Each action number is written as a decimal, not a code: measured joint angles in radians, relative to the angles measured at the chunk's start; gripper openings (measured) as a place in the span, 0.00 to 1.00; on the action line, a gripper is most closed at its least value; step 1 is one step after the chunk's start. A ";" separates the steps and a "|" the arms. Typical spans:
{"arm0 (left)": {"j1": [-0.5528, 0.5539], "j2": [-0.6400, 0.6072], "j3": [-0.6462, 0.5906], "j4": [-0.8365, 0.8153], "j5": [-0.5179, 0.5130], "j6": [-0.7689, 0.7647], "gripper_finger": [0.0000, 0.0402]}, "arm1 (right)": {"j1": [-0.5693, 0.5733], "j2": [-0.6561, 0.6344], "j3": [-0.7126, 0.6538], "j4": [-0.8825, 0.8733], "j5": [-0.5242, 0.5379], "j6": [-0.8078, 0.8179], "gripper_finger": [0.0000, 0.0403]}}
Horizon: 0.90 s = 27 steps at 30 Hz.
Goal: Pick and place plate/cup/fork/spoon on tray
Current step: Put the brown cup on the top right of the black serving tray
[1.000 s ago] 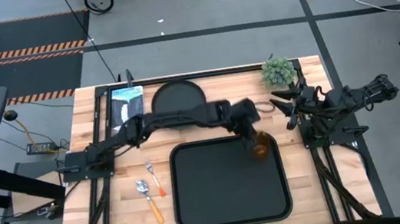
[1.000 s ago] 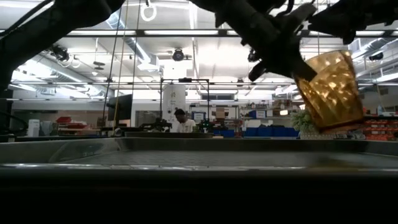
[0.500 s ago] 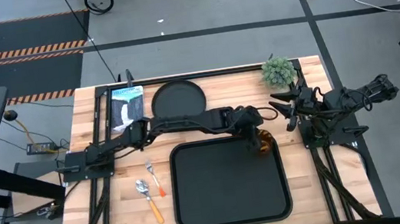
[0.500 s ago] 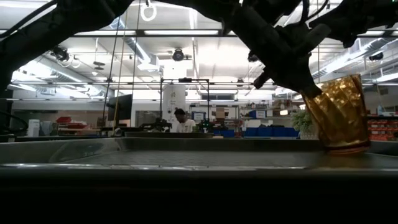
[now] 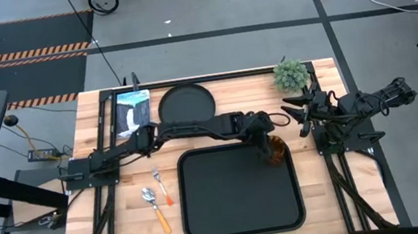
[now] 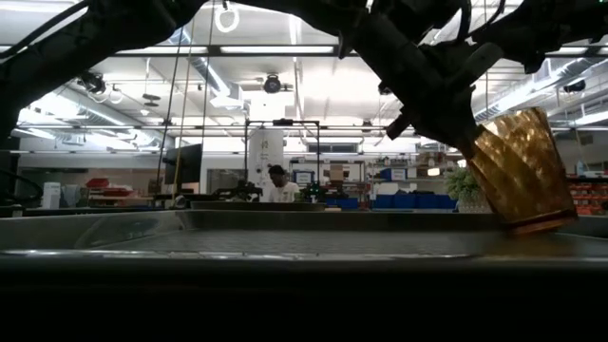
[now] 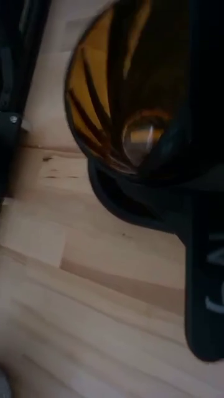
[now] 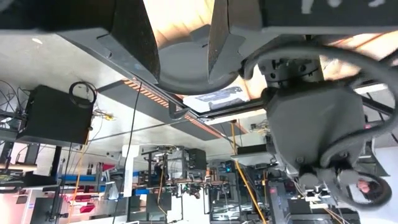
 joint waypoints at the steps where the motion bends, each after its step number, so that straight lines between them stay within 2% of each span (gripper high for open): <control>1: 0.000 0.002 -0.001 -0.001 0.001 0.000 0.14 | 0.000 0.000 0.000 0.000 0.000 0.000 0.35; 14: -0.008 0.002 -0.001 0.037 0.001 0.014 0.35 | 0.000 0.000 0.000 0.000 -0.001 0.000 0.35; 21: -0.008 -0.017 0.001 0.073 0.004 0.049 0.41 | 0.000 0.000 0.000 0.001 -0.002 0.002 0.35; 27: -0.015 -0.057 0.007 0.112 0.004 0.180 0.42 | 0.000 0.000 0.000 0.003 -0.002 0.004 0.35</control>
